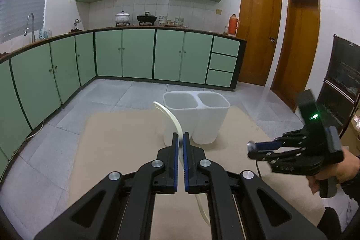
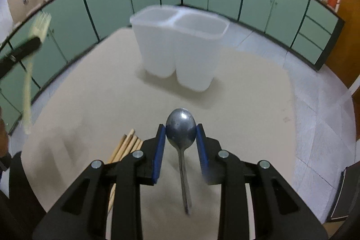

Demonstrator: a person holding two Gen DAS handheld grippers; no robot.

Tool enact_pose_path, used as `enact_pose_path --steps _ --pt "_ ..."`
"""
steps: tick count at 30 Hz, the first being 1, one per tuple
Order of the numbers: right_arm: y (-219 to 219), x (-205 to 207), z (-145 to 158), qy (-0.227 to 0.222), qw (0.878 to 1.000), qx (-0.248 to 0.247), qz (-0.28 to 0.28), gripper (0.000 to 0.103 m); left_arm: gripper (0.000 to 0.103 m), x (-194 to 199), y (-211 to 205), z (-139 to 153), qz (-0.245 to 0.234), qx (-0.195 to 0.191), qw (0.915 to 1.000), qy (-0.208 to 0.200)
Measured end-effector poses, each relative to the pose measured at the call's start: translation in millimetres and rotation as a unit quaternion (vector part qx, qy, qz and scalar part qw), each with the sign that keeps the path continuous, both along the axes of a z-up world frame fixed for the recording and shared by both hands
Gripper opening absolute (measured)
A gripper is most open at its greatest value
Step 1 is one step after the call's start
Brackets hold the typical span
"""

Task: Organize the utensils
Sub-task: 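Lift the fork with the left tool while the right tool lifts the spoon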

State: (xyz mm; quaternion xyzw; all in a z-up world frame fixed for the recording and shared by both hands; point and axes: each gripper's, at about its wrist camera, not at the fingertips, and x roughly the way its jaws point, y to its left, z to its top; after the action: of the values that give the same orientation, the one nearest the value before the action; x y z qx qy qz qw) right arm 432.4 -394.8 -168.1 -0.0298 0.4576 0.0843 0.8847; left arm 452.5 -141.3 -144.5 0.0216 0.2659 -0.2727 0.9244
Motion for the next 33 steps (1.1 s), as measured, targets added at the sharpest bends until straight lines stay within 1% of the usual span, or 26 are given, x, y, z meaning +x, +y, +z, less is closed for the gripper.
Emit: enact_pose_path --steps 4,10,11,12,13,17,18,20,22,25,27,30,33 --pt "-10 -9 23 -0.024 1.0 0.012 -0.006 0.026 0.004 0 -4 5 -0.002 0.0 1.0 -0.004" --pt "-10 -19 34 -0.051 0.998 0.019 -0.01 0.024 0.004 -3 -6 12 -0.003 0.0 0.9999 -0.011" --pt "-9 -22 38 -0.053 0.998 0.019 -0.009 0.018 0.004 -3 -5 12 -0.004 0.001 0.9999 -0.012" --pt "-10 -21 39 -0.055 0.998 0.019 -0.007 0.004 0.004 -5 -4 11 -0.004 0.002 0.9999 -0.014" --pt "-9 -19 41 -0.056 0.998 0.018 -0.007 0.001 0.004 -4 -6 13 -0.005 0.003 0.9999 -0.016" --pt "-11 -6 46 -0.049 0.999 0.021 -0.008 0.001 0.004 2 -8 19 -0.006 -0.001 0.9998 -0.018" --pt "-14 -3 46 -0.046 0.998 0.029 -0.012 0.001 0.004 1 -7 20 -0.005 -0.004 0.9998 -0.017" --pt "-21 -3 46 -0.042 0.998 0.044 -0.017 0.001 0.004 1 -6 22 -0.004 -0.005 0.9998 -0.019" --pt "-23 -6 46 -0.047 0.998 0.043 -0.019 0.001 0.004 -2 -4 21 -0.005 -0.004 0.9998 -0.02" --pt "-22 -9 50 -0.059 0.997 0.046 -0.014 0.001 0.004 1 -6 22 -0.006 -0.003 0.9997 -0.021" --pt "-20 -8 58 -0.075 0.996 0.043 -0.013 0.001 0.004 5 -7 26 -0.007 -0.007 0.9997 -0.024" --pt "-18 3 76 -0.103 0.994 0.043 -0.015 0.001 0.004 15 -14 36 -0.006 -0.007 0.9988 -0.048" --pt "-18 19 98 -0.132 0.99 0.052 -0.016 0.001 0.004 34 -27 52 -0.001 -0.01 0.9966 -0.081"
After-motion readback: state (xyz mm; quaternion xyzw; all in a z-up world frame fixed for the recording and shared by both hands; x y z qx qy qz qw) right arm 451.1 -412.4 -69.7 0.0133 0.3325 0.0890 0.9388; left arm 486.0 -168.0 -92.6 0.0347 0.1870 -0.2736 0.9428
